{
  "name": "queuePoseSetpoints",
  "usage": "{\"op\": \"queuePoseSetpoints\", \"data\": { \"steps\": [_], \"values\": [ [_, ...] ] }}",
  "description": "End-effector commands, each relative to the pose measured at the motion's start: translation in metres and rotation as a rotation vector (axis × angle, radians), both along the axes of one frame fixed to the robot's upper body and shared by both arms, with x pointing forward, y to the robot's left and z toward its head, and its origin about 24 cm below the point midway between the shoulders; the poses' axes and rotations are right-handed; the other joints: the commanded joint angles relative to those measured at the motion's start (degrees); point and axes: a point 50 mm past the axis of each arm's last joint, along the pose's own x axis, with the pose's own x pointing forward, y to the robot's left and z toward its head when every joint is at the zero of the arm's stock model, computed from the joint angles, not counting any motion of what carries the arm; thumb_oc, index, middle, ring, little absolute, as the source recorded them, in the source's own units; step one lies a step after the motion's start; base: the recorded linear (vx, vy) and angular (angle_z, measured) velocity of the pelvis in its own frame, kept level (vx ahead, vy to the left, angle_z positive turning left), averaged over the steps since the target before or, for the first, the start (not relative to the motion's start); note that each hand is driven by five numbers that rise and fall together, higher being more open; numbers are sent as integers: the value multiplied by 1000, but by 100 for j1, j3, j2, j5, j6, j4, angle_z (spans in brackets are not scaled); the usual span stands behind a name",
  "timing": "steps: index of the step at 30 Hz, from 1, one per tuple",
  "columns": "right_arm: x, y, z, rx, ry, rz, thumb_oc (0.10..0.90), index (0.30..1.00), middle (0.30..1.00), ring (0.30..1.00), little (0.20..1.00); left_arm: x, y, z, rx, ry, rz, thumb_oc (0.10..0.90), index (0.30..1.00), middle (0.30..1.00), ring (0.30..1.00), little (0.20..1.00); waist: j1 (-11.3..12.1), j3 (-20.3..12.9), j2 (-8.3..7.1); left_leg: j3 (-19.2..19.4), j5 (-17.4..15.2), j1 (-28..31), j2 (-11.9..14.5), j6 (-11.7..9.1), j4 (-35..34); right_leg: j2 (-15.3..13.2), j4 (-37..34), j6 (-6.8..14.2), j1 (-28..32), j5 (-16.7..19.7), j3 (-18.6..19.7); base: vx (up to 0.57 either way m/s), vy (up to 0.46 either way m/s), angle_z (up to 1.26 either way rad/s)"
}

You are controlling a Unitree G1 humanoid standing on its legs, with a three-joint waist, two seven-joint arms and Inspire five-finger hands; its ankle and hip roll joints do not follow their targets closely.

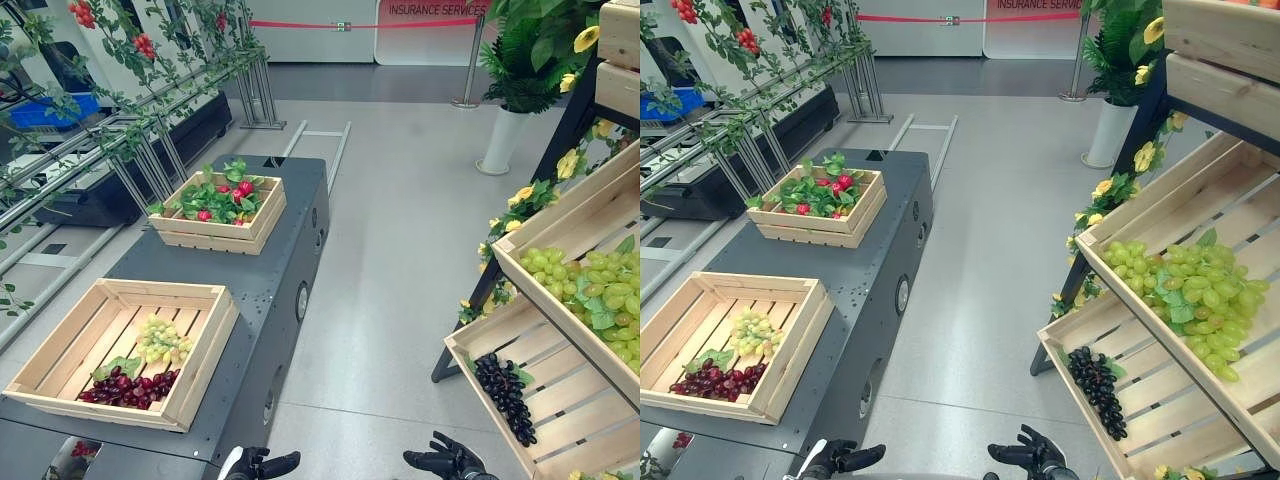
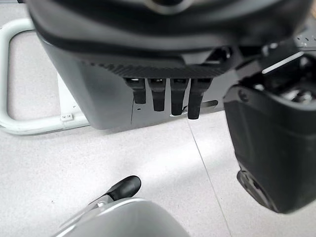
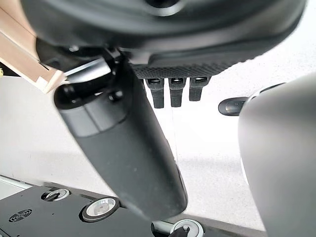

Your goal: Pick up the fruits from the basket on one side to the basket on the other side

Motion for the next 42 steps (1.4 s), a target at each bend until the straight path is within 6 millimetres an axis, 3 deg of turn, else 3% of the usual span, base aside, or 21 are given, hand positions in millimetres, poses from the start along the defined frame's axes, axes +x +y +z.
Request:
{"op": "queuePoseSetpoints", "data": {
  "steps": [1,27,39,42],
  "values": [
    [34,5,9,6,-84,130,800,900,900,900,900,34,-18,7,-45,-127,-84,800,900,900,900,900,13,336,-108,-57,-706,145,-271,100,50,-198,39,172,410,-611,77,0,0,0],
    [35,10,8,-5,-79,166,800,900,900,900,900,36,-19,8,-38,-144,-99,800,900,900,900,900,121,340,-135,-135,-711,185,-264,75,50,-209,39,145,528,-682,-114,4,-4,2],
    [40,14,11,6,-107,235,800,900,900,900,900,39,-15,12,-6,-201,-100,800,900,900,900,900,237,387,-192,-187,-614,261,-195,30,50,-147,39,32,657,-750,-256,35,-58,4],
    [51,15,16,22,-150,247,800,900,900,900,900,48,-16,18,10,-301,-68,800,900,900,900,900,306,552,-340,5,-718,-149,-111,-56,1036,-178,56,-82,603,-684,-339,11,-137,17]
  ]
}}
